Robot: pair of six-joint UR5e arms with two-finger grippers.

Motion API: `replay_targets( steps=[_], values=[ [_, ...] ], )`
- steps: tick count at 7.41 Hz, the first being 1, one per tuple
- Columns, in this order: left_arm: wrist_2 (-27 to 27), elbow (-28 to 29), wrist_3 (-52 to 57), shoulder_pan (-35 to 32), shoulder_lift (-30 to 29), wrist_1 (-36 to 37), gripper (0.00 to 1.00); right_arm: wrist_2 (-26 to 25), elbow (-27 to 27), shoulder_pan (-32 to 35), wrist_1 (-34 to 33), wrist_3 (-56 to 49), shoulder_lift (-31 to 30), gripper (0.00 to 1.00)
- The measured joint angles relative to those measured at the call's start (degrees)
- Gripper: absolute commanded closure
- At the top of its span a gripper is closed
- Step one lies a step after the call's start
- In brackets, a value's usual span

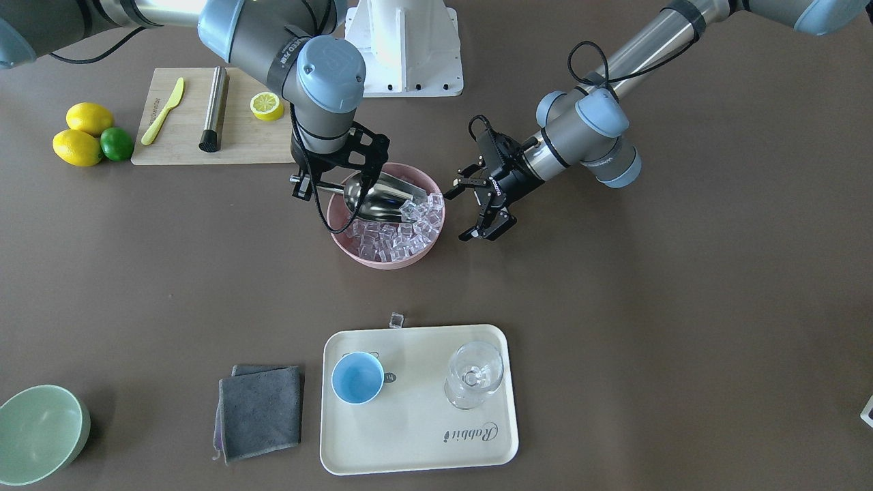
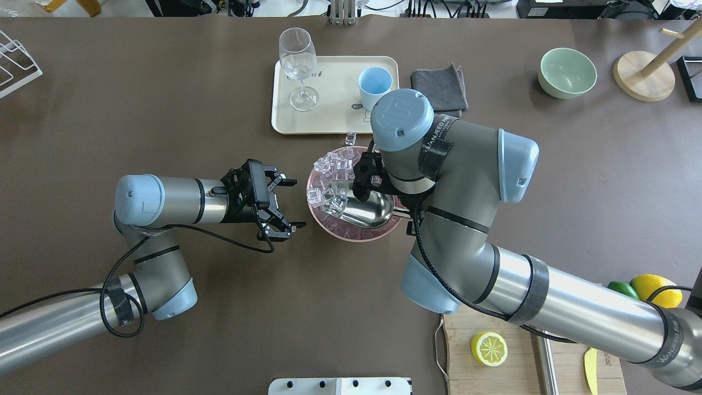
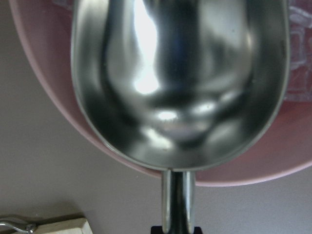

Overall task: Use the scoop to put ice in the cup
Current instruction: 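Push the scoop through the ice cubes with the right gripper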

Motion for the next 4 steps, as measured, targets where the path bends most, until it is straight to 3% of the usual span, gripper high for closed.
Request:
replay_targets(
  steps=[4],
  values=[
    [-0.17,-0.07,-0.4,-0.21,-0.01,0.07,0.01,0.45,3.31,0.02,5.81,-1.17,-3.85,1.0]
  ],
)
